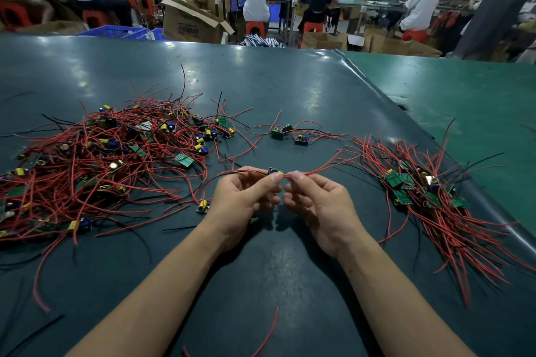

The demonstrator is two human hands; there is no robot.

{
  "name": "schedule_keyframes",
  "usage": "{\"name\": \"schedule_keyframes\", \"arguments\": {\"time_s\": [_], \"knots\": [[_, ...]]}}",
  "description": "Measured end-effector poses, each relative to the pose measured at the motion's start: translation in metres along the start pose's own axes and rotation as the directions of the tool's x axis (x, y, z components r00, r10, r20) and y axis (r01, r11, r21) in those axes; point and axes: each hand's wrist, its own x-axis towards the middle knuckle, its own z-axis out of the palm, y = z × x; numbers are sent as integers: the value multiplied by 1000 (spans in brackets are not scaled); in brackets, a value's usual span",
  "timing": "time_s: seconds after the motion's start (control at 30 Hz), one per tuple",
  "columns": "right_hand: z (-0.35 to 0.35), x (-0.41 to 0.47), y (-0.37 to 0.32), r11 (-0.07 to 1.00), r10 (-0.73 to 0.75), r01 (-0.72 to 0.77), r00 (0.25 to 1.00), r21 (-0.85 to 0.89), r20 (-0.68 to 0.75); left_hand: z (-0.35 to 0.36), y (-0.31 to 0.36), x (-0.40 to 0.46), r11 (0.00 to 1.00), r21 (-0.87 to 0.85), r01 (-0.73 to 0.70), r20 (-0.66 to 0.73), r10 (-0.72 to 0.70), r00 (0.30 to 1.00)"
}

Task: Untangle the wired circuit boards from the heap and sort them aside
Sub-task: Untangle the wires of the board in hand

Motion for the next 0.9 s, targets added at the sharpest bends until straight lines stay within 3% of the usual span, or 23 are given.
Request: {"name": "schedule_keyframes", "arguments": {"time_s": [0.2, 0.47, 0.7, 0.9], "knots": [[-2, 2, 1, 981, -138, 129, 989, -142, -57, 0, -1, 0, 997, 80, -2, 38, -1, 999], [-14, 15, -8, 959, -267, 281, 888, -17, -374, 0, -1, 4, 1000, 1, -7, 31, 7, 999], [-20, 19, -10, 900, -414, 429, 774, -85, -480, -1, 0, 6, 999, 8, -44, 5, 43, 999], [-26, 19, -8, 879, -437, 471, 728, -77, -528, 2, -2, 4, 997, 39, -65, -14, 65, 998]]}}
